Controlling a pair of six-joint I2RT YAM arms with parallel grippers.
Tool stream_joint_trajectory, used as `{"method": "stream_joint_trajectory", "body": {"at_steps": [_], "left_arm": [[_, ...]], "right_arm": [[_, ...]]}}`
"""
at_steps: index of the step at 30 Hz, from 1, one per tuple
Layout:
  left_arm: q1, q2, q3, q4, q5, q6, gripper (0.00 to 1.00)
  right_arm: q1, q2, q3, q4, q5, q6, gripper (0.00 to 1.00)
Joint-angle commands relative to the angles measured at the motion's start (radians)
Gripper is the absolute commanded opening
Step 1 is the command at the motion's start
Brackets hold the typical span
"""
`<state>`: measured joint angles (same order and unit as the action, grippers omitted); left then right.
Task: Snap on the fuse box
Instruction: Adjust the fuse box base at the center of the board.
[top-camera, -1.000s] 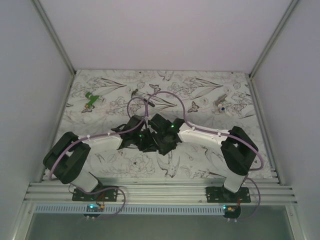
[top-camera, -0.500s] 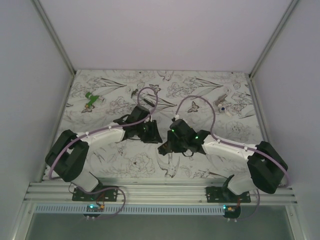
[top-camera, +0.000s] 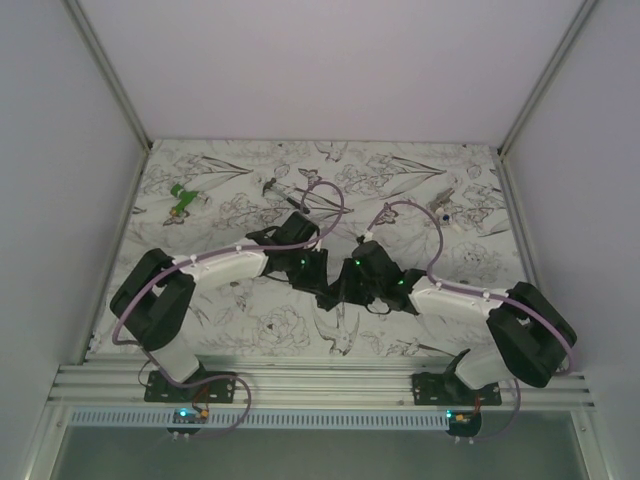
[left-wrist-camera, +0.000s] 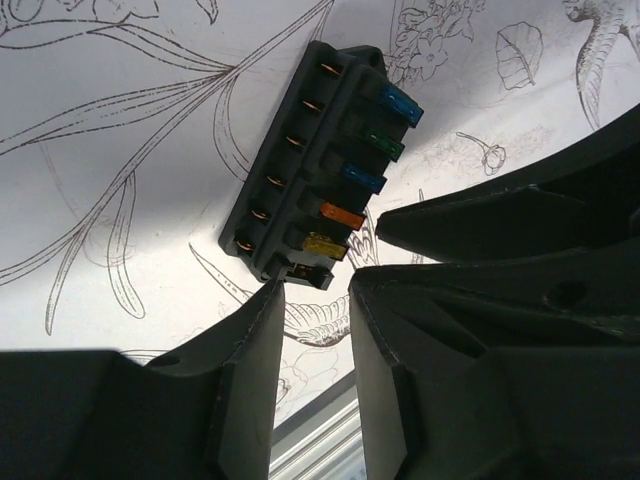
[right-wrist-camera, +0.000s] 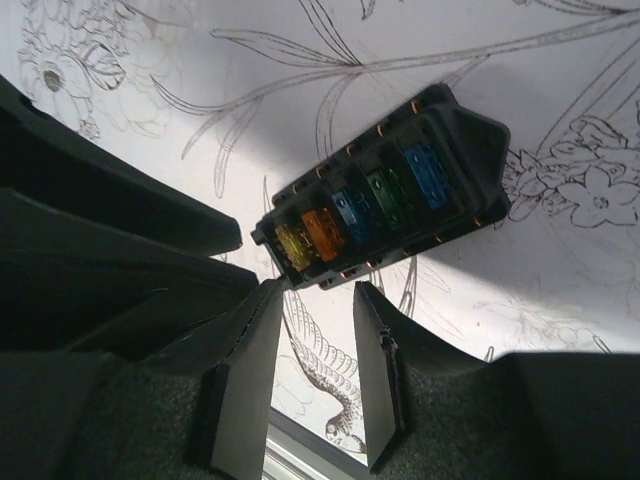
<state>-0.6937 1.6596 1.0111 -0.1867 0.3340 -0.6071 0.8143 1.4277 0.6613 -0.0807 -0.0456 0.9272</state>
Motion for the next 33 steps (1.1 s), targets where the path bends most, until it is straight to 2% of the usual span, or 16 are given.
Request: {"method": "stream_joint_trajectory", "body": {"at_steps": [1, 8, 23, 33], "left_arm": [[-0.007, 0.032, 0.036, -0.071, -0.034, 0.042, 0.35], [-0.016, 0.071, 0.065, -0.082, -0.041, 0.049, 0.34], [-0.029, 0.095, 0.081, -0.089, -0.043, 0.037, 0.33], [-0.029, 0.065, 0.082, -0.093, -0.136, -0.008, 0.34]], "right_arm": [[-0.022, 0.003, -0.009, 0.086, -0.015, 0.035, 0.4], [-0.034, 0.024, -0.022, 0.109, -0.022, 0.045, 0.39], [-0.039, 0.052, -0.048, 0.145, -0.016, 0.069, 0.28], [-0.041, 0.066, -0.048, 0.138, -0.027, 0.061, 0.27]]}}
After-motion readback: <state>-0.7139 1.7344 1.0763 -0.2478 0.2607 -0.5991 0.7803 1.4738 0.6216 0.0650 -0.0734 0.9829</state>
